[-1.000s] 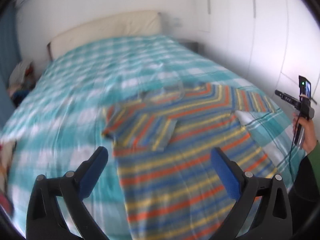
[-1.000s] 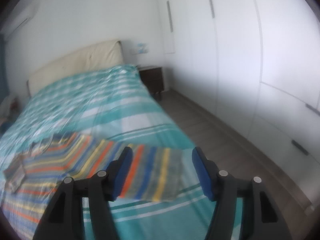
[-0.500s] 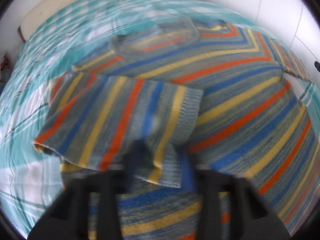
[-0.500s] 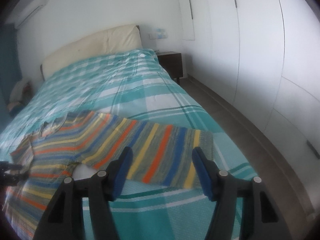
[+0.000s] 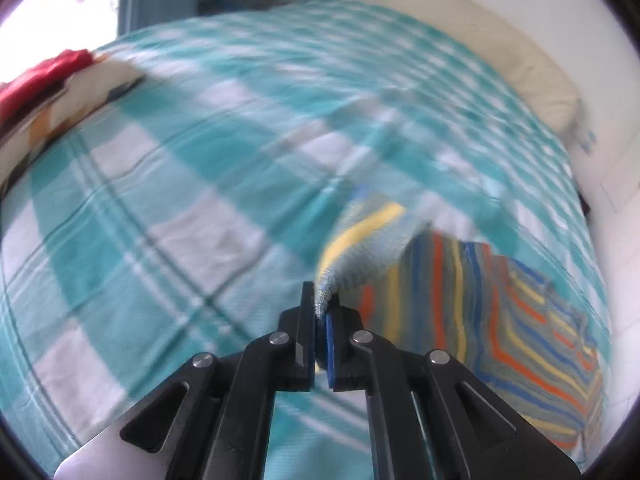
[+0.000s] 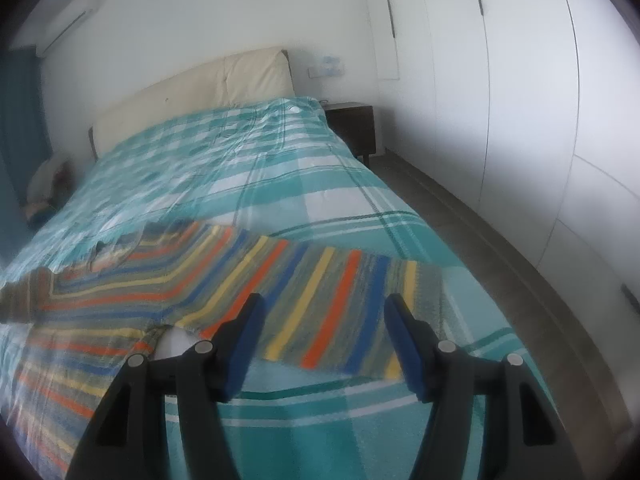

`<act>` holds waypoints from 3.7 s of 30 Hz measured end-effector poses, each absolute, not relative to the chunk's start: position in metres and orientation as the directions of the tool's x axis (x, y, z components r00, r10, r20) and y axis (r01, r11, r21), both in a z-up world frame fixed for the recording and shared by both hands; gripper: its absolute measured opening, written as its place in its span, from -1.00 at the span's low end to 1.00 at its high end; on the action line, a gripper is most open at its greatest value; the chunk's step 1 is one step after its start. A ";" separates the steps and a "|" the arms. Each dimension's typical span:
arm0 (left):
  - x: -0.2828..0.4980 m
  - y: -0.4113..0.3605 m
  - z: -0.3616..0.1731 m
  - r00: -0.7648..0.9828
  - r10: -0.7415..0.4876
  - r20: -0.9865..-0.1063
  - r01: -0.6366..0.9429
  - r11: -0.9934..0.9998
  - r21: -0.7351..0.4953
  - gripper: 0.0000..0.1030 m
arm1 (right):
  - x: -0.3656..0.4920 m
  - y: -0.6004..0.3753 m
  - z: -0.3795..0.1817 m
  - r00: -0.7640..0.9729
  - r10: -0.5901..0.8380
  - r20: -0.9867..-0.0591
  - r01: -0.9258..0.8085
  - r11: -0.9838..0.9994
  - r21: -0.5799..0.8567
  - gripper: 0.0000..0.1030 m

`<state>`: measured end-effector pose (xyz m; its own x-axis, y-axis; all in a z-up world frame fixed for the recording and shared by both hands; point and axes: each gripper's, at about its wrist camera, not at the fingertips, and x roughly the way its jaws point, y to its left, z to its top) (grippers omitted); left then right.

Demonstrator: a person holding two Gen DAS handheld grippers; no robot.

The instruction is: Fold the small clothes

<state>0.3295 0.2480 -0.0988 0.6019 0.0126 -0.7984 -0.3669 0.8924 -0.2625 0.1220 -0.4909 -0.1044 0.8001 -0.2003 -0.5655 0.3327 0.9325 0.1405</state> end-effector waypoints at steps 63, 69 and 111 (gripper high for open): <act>0.088 0.036 -0.126 0.518 -0.080 -0.851 0.285 0.955 0.084 0.77 | 0.036 -0.306 -0.123 0.558 0.234 -0.796 -0.232 0.965 0.121 0.25; 0.051 0.057 -0.139 0.449 -0.028 -0.893 0.218 0.973 0.079 0.86 | -0.020 -0.284 -0.173 0.436 0.042 -0.899 -0.162 0.986 -0.032 0.30; 0.187 0.097 -0.147 0.555 0.015 -0.832 -0.050 0.999 -0.015 0.99 | 0.078 -0.386 -0.176 0.696 -0.151 -0.702 0.296 0.951 0.089 0.74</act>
